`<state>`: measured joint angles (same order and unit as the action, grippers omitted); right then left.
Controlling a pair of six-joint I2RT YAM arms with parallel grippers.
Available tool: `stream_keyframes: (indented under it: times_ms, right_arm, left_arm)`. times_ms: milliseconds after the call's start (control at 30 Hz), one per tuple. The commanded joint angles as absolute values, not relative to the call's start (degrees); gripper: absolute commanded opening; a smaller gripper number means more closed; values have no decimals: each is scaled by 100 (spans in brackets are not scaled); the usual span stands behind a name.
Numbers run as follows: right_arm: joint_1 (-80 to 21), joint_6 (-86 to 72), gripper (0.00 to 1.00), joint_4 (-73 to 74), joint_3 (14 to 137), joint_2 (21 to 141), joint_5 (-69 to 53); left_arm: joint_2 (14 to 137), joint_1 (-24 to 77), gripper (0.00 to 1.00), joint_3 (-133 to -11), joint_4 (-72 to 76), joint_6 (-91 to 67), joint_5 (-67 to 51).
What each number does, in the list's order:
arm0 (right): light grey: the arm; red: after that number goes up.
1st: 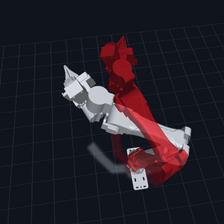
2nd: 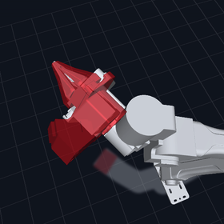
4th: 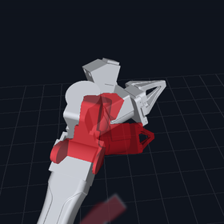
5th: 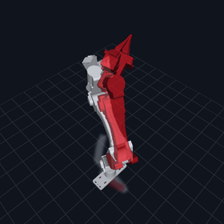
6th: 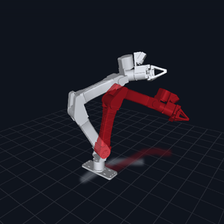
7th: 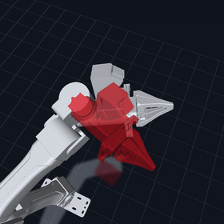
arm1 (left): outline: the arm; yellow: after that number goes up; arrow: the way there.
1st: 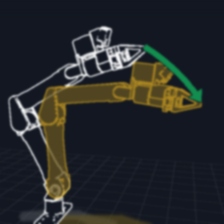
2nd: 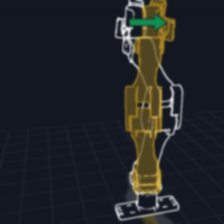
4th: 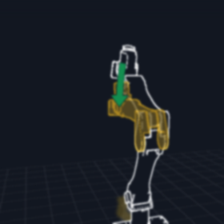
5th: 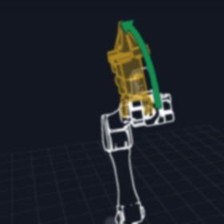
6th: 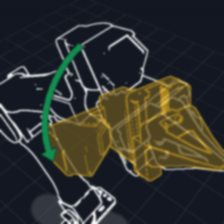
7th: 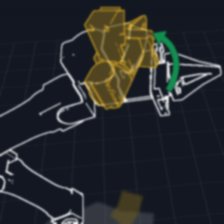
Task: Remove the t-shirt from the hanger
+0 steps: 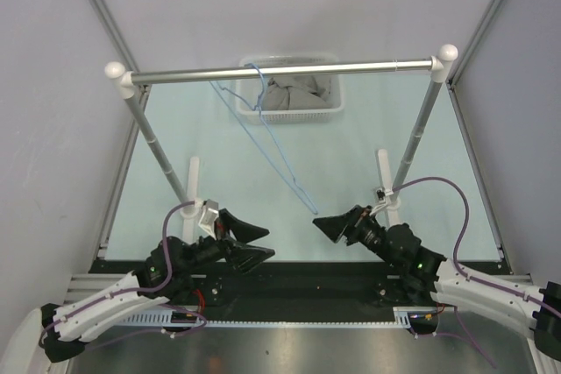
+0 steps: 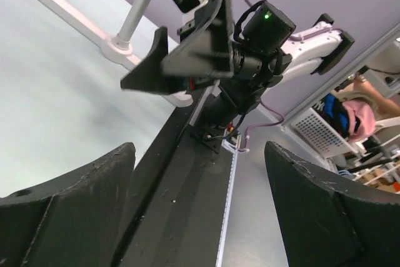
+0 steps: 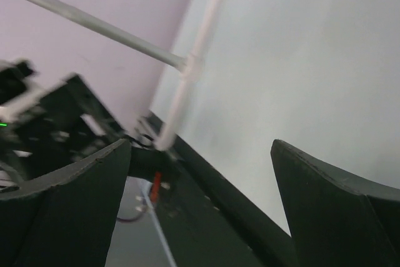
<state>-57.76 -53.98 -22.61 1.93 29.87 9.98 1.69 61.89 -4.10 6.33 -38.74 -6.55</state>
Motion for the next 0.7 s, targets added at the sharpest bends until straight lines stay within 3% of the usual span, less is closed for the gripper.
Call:
stream_keyframes:
  times_ms: [0, 100, 433, 667]
  right_arm:
    - [-5774, -5923, 100, -4028, -704, 2936, 1221]
    - [-5914, -5915, 100, -3859, -703, 3006, 1362]
    - [-6609, -6960, 100, -3515, -668, 4077, 3197]
    - [-6680, -7216, 100, -3524, -668, 4412, 3480]
  left_arm:
    - [-437, 6214, 89, 429, 1687, -4464, -782]
    - [-799, 6214, 89, 1009, 1950, -4842, -765]
    - [-325, 6223, 89, 1028, 1829, -4755, -853]
    - [-597, 6223, 89, 1002, 1231, -4737, -712]
